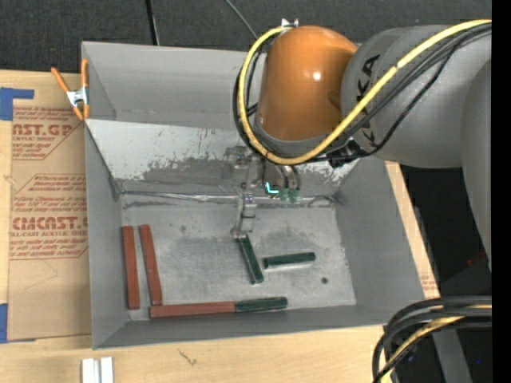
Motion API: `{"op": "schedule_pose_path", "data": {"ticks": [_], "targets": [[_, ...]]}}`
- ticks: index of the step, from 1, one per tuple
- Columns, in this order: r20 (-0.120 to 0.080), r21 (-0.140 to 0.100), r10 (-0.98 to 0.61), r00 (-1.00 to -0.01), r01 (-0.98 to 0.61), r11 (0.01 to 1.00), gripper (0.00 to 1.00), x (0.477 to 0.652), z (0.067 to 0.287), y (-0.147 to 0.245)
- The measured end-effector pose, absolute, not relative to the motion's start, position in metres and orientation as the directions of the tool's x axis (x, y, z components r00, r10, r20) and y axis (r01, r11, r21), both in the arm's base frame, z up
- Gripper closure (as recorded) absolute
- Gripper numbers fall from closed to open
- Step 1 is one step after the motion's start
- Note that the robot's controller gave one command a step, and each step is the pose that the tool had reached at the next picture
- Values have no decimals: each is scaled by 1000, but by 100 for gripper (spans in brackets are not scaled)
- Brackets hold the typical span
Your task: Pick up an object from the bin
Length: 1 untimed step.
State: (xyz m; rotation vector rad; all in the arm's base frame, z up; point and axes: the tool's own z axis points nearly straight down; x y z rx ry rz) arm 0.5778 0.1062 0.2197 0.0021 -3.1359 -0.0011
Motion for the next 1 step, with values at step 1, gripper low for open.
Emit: {"op": "schedule_pose_path", "data": {"ticks": [1], "targets": [[-2,1,0,-1000,0,1000,100,579,224,105]]}}
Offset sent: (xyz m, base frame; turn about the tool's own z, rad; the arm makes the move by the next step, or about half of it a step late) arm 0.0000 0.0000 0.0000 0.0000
